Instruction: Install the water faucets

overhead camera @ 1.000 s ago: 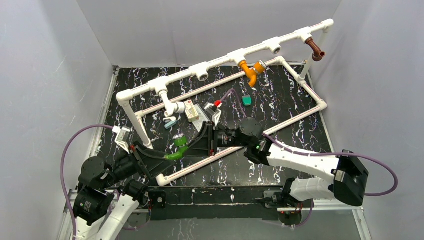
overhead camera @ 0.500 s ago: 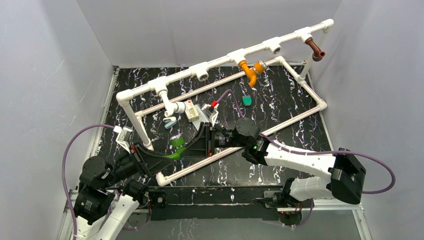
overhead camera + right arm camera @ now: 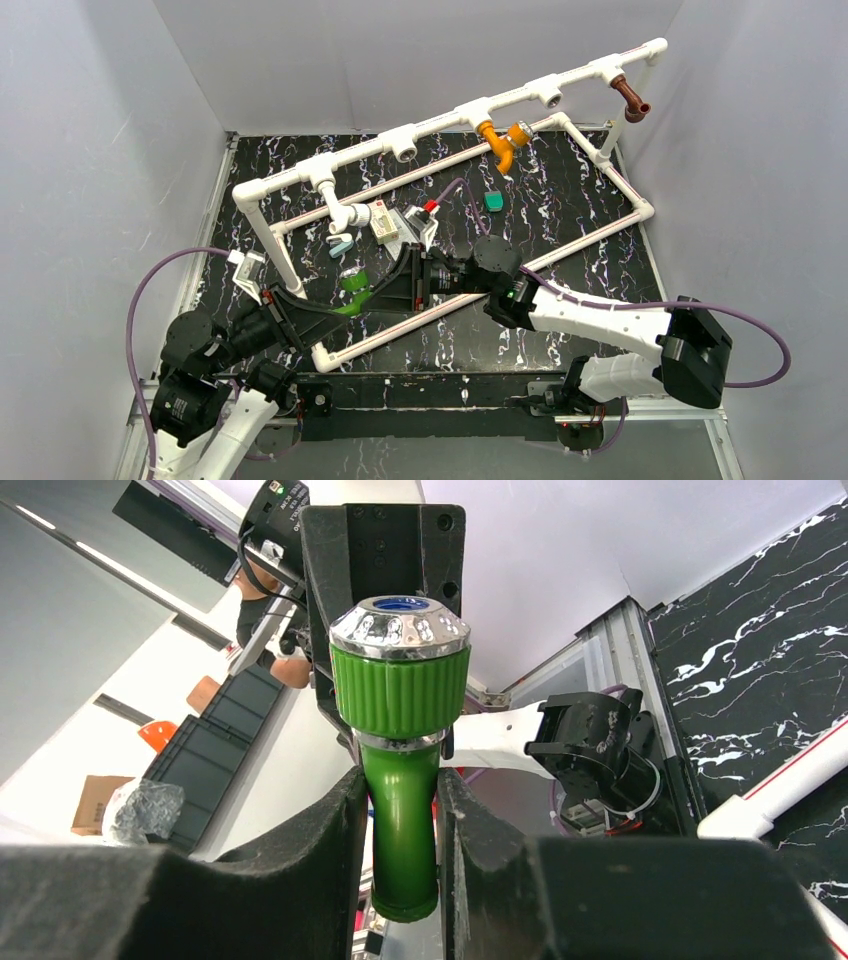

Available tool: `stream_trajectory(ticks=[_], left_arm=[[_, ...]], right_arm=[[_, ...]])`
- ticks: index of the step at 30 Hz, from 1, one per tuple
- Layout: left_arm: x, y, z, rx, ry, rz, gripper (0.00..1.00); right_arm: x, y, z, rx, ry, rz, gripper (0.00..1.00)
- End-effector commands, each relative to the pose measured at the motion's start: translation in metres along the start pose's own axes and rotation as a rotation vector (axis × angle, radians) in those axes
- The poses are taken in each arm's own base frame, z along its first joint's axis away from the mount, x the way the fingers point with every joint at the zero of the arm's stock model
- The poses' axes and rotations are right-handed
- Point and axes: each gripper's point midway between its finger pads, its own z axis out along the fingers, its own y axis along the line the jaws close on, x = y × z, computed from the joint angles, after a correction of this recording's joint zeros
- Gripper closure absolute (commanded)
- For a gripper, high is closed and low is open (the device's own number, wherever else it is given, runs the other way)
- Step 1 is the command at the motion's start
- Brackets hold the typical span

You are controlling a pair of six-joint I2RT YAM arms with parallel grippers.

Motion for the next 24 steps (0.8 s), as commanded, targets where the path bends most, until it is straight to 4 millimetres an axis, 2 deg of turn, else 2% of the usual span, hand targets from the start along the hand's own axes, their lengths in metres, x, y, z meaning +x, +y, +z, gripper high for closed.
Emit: stream_trajectory(ticks=[1, 2, 5, 9, 12, 24], left_arm=[[-0.002, -0.008, 0.002, 0.043, 0.005, 0.012, 1.00], [-0.002, -0.009, 0.001, 0.046, 0.005, 0.014, 1.00], [-0.001, -0.012, 0.001, 0.056, 0.014, 0.015, 1.00], [-0.001, -0.014, 0.000, 0.063, 0.018, 0.017, 1.00], [0.000, -0.013, 0.001, 0.063, 0.025, 0.011, 1.00], [-0.002, -0.012, 0.002, 0.055, 0.014, 0.006, 1.00]], right_arm=[[-0.008, 0.017, -0.001, -0.039, -0.039, -0.044, 0.59], [-0.009, 0.018, -0.003, -0.034, -0.043, -0.048, 0.52], [-0.008, 0.016, -0.007, -0.012, -0.045, -0.051, 0.42], [-0.005, 0.017, -0.012, -0.008, -0.042, -0.056, 0.40], [-0.004, 0.019, -0.016, -0.009, -0.049, -0.058, 0.41], [-0.001, 0.022, -0.021, -0.014, -0.042, -0.068, 0.57]])
